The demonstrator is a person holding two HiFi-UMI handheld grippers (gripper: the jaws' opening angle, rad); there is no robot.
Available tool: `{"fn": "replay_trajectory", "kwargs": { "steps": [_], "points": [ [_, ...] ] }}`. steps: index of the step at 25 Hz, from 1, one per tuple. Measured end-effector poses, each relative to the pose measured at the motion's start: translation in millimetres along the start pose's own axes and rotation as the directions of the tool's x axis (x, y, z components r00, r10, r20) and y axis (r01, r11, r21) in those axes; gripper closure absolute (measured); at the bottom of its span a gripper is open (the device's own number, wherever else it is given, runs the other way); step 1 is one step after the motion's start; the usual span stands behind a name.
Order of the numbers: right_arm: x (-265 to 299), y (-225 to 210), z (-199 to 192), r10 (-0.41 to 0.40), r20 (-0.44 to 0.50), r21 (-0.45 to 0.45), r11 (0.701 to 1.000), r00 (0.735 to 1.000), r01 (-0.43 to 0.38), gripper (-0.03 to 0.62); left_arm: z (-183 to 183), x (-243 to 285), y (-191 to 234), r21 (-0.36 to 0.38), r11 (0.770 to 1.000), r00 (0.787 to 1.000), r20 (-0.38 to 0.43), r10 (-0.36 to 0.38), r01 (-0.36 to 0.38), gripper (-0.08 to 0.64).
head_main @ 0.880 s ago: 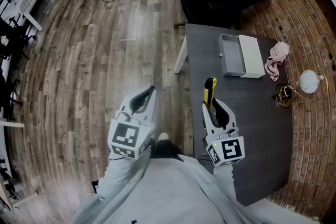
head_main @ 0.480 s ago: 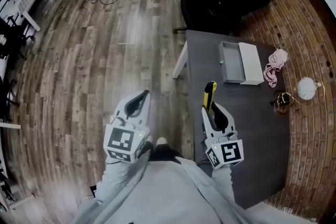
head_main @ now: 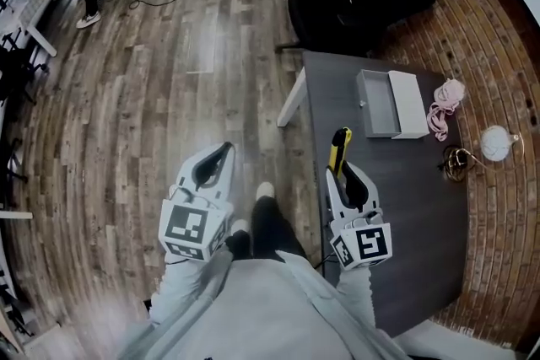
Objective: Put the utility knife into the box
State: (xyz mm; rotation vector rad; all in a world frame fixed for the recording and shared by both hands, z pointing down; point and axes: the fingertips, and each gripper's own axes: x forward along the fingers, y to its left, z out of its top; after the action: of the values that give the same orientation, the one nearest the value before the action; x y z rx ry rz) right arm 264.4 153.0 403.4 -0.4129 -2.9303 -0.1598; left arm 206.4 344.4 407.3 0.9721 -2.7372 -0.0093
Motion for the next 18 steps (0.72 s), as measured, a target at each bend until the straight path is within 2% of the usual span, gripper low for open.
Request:
{"fn": "replay_trajectory", "kwargs": {
  "steps": [5,9,13,18],
  "points": [
    [38,-19,-9,0.015,-0.017,0.006,1.0,1.0,-0.015,0.465,-5,34,19,-0.026,0.999,1.0,-0.012,0.024,-0.025,0.54],
    [83,-40,-7,0.034,-0.011,0.001,0.999,0.999,-0.034,0.465,-1,74,41,-0.019,0.999,0.999,-0.02,0.045,-0.045,0.54],
    [131,-71,10,0.045,0.007,0.001,0.999,0.999,-0.045,0.465,28,123,61,-0.017,0.997,0.997,-0.016,0.07,-0.071,0.54],
    [171,-109,25,0.07,0.043,0.039,0.997,0.997,-0.072,0.465,60,179,68,0.024,0.997,0.998,0.002,0.068,-0.068,0.54]
  ]
}}
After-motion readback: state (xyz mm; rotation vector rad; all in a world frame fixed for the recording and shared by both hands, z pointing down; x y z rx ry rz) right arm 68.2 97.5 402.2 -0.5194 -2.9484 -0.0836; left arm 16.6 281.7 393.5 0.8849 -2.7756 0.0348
